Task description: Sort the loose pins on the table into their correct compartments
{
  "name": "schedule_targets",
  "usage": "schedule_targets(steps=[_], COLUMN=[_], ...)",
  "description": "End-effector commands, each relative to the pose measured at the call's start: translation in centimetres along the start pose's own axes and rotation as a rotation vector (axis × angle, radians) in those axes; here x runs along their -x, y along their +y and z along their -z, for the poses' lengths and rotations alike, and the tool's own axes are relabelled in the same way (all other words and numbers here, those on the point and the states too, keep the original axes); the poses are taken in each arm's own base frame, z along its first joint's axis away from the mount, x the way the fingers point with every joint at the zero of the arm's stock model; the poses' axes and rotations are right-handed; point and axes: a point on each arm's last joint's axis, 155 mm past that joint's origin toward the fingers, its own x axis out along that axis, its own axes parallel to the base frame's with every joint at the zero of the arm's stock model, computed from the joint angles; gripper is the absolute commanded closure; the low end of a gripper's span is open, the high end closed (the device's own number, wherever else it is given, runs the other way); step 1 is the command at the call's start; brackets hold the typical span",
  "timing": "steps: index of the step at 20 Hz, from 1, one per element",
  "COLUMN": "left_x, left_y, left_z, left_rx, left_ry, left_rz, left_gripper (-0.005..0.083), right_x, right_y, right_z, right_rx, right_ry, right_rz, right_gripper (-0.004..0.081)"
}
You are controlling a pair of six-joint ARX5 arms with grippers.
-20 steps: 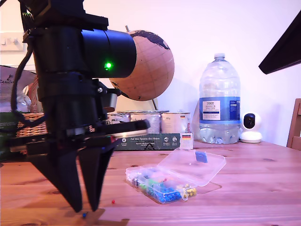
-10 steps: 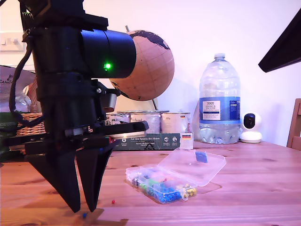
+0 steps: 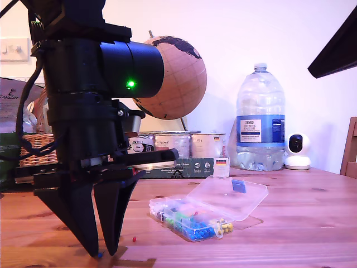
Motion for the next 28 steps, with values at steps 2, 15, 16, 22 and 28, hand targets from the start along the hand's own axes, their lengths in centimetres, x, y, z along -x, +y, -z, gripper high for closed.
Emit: schedule_targets(steps=[2,15,16,22,28], left_x=[-1.0,-1.0,-1.0,-1.0,-0.8], left_y=[0.5,0.3,0.3,0.2,-0.6], left_z=[1.2,1.1,1.1,1.0,0.7], left_rx=[-0.009,-0.030,-0.030,-0.039,-0.083], left_ry=[0.054,0.052,0.051,0.045,0.042], left_rz=[-0.021,-0.013,-0.013,-0.008,0.025], left_gripper=[0.0646,0.0720,0.0724,0.0793,0.0793], right_x=[-0.1,-0.1,-0.1,-0.1,-0.1], right_y=[0.1,0.1,0.1,0.1,0.1], right_z=[0.0,-0.1,-0.1,-0.1,-0.2], right_rx=[0.001,0.001,0.001,0.001,0.002], right_ry=[-0.003,-0.005,-0.005,-0.005,-0.010], right_rz=[-0.003,-0.003,-0.003,-0.003,-0.002], right_gripper=[0.0783,0.0783,0.0783,0.0783,0.0783])
